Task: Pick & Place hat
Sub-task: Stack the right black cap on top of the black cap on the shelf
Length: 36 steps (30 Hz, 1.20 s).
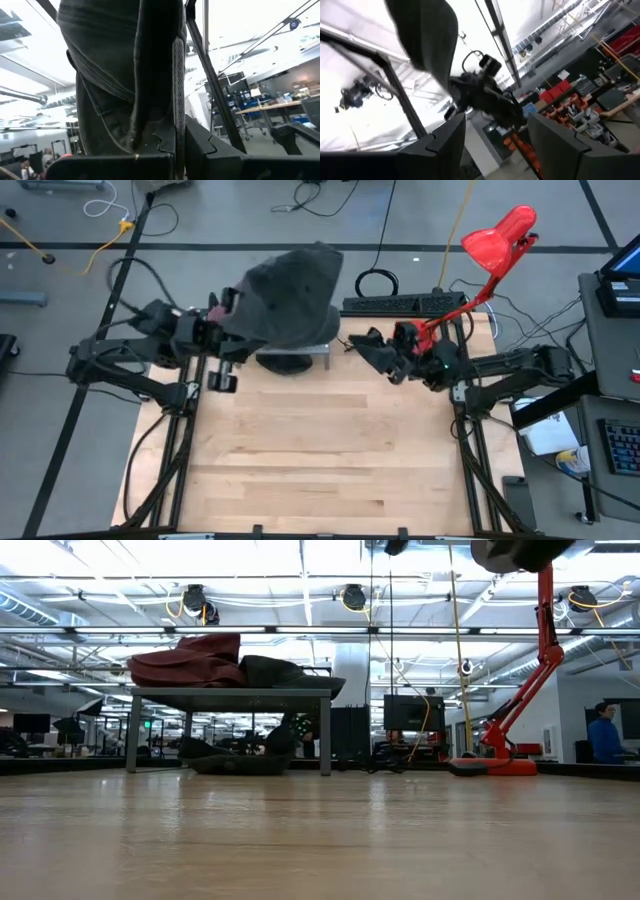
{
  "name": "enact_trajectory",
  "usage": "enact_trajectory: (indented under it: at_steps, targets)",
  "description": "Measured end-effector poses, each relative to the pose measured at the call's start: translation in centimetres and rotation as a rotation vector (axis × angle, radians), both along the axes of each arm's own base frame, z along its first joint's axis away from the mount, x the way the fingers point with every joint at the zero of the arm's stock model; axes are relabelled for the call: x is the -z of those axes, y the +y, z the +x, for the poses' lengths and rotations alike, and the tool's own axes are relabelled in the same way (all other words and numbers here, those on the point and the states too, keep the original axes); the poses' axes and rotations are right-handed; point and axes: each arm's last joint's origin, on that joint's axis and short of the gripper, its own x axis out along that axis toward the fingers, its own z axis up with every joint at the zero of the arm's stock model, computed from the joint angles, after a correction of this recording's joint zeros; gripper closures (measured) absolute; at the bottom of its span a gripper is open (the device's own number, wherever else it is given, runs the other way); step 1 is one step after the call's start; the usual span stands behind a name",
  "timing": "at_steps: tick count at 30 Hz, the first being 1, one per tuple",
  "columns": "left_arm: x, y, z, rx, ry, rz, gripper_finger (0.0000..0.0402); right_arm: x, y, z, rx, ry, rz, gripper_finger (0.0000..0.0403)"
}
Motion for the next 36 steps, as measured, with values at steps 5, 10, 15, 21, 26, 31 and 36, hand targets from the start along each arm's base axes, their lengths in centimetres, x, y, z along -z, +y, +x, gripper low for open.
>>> enact_trajectory:
  at_steps: [5,10,15,21,26,31,36]
  targets:
    - [0.7,1.3,2.2,0.031,-0.023,-0.011,0.0394,-2.2,-1.2,2.1,-0.064,-0.046,-0.044,0.0192]
    - [1.3,2.4,3.5,0.063,-0.023,-0.037,0.0394,-5.0,-1.6,3.8,-0.108,-0.119,-0.143,0.0192]
    - [1.8,2.9,4.2,0.067,0.004,-0.059,0.0394,-6.6,-1.8,4.8,-0.115,-0.160,-0.201,0.0192]
    - [1.8,3.1,4.2,0.050,0.014,-0.062,0.0394,-7.3,-1.8,4.9,-0.119,-0.180,-0.238,0.0202]
    - [1.9,3.4,4.3,0.026,0.030,-0.085,0.0392,-7.5,-1.8,4.7,-0.057,-0.191,-0.262,0.0295]
    - [2.5,4.0,4.6,-0.005,0.109,-0.170,0.0350,-7.9,-1.7,4.3,-0.059,-0.227,-0.271,0.0389]
    - [3.6,4.8,3.9,0.025,0.337,-0.381,0.0299,-7.9,-2.4,4.0,-0.128,-0.171,-0.238,0.0396]
